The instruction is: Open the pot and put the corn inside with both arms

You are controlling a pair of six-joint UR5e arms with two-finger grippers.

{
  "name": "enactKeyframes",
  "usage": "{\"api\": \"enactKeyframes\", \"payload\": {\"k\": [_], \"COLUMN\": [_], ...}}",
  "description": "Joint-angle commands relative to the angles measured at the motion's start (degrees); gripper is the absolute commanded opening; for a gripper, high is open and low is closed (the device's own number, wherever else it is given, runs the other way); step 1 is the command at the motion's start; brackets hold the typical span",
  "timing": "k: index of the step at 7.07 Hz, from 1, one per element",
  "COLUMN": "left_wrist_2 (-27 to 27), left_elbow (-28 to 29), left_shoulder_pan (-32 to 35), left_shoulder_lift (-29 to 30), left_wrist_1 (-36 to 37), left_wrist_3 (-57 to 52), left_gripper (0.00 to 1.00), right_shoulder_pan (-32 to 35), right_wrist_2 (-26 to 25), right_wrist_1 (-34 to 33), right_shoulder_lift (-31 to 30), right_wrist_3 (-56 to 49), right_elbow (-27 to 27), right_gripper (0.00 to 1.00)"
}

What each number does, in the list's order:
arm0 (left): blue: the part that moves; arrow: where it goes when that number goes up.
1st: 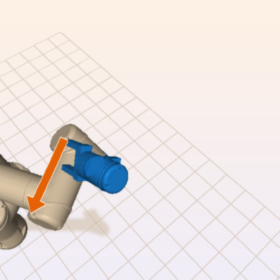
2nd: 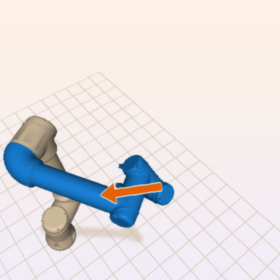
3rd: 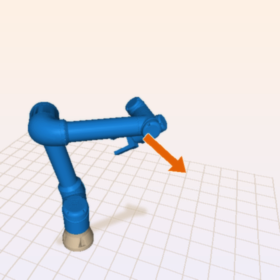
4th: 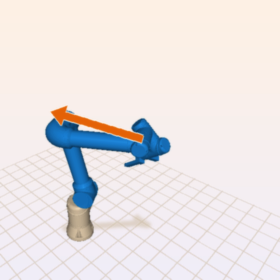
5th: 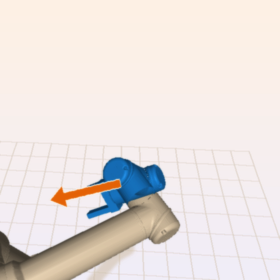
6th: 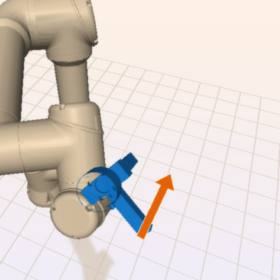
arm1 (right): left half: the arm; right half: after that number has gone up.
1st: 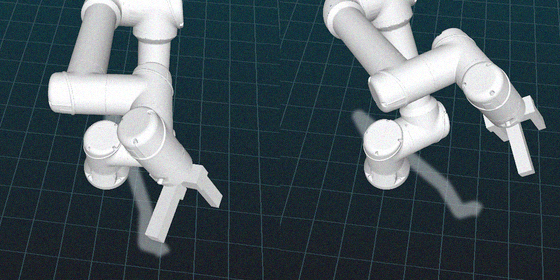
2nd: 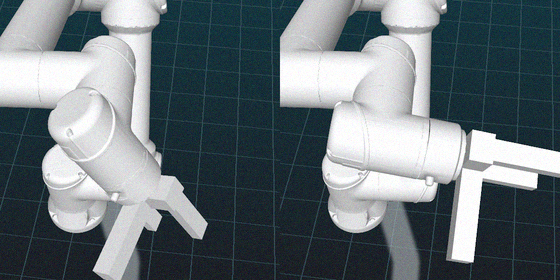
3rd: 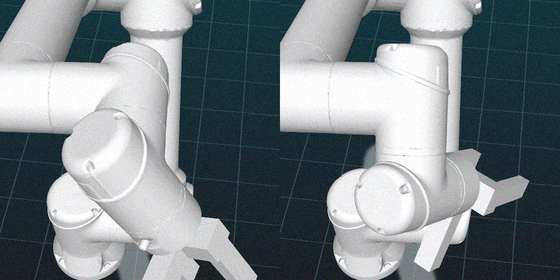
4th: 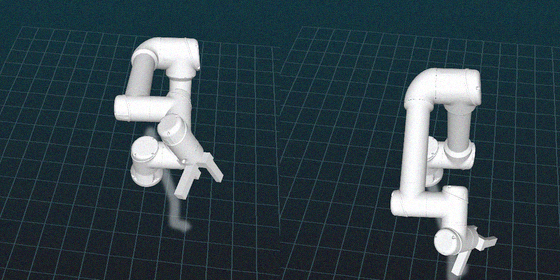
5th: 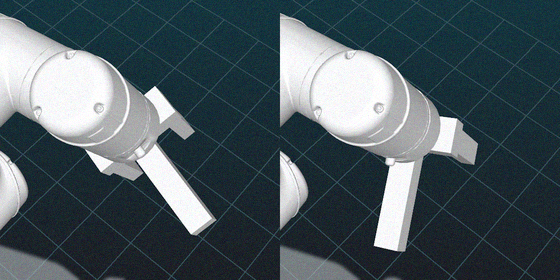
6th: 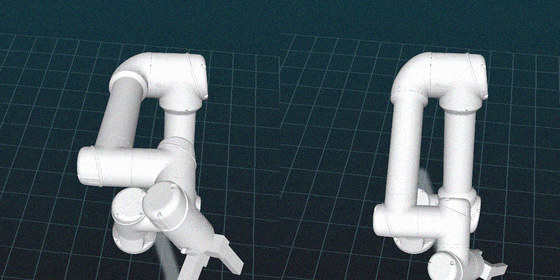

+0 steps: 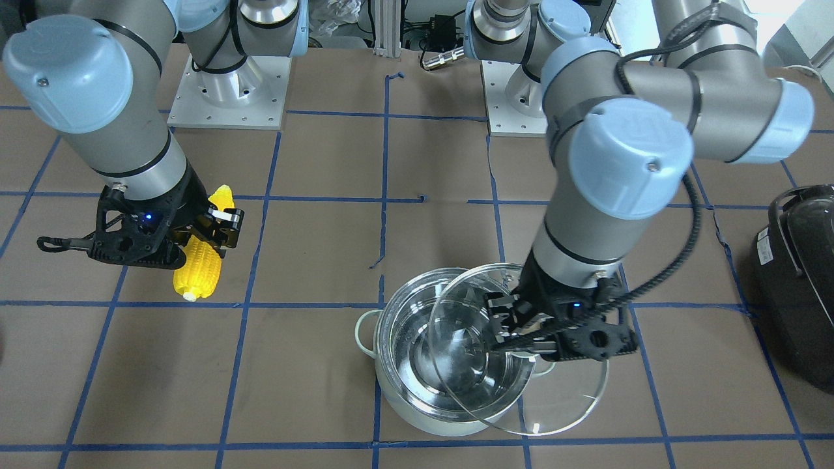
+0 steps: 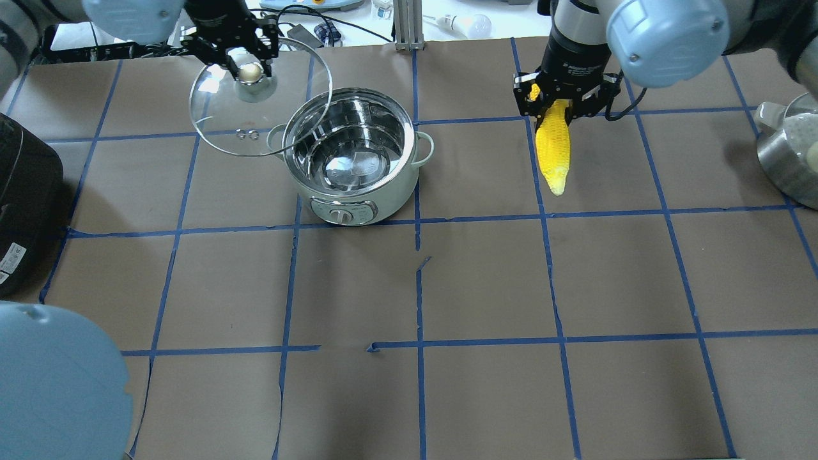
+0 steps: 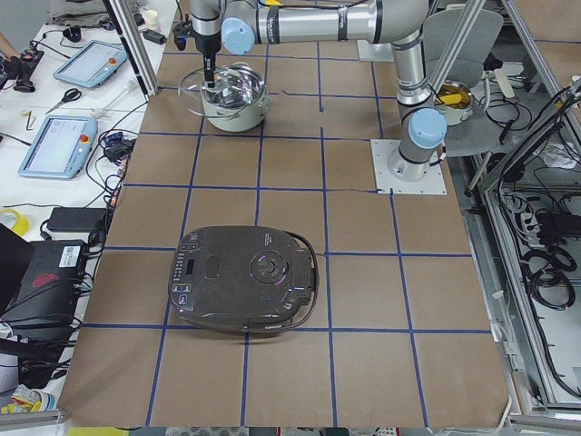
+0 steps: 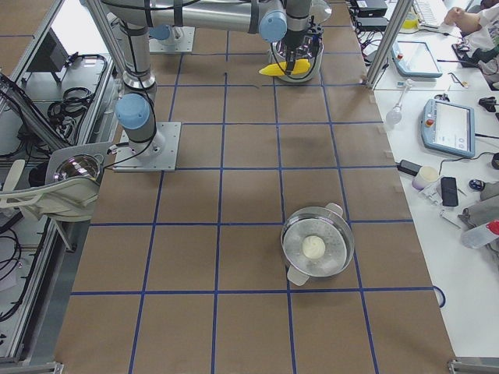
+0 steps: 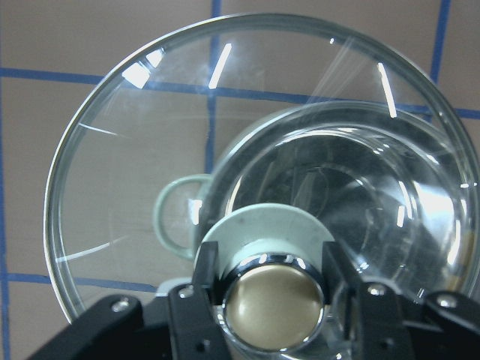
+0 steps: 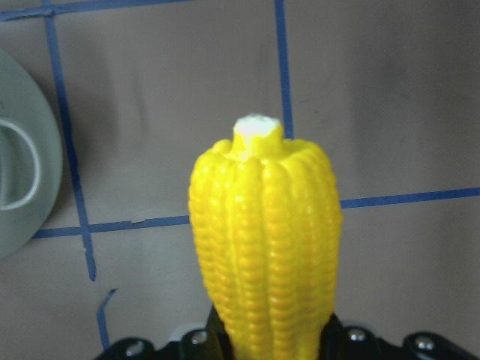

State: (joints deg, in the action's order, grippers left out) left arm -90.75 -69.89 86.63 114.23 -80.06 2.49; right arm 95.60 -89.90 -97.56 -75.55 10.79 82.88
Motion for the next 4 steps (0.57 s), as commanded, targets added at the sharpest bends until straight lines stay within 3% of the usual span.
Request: {"api": "enactKeyframes", "payload": {"k": [1, 4], "left_wrist_2": [-0.2, -0.3], "left_elbow": [-2.5, -19.0], "left_shoulder_pan": [-10.2, -20.4], "left_shoulder_lift": [-1.0, -0.7], "left_wrist_1": [-2.5, 10.5], "left_wrist_3": [-15.4, -25.7], "left_gripper": [0.0, 0.0], "right_shoulder_pan": [7.6, 14.3], "right_wrist_2": [0.0, -1.7], "right_wrist_1": [-0.9, -1.4], "right_shoulder_lift": [7.0, 18.2], "right_wrist_3": [7.6, 9.7], "right_elbow": [-7.6, -21.7], "right_gripper": [0.0, 0.0]}}
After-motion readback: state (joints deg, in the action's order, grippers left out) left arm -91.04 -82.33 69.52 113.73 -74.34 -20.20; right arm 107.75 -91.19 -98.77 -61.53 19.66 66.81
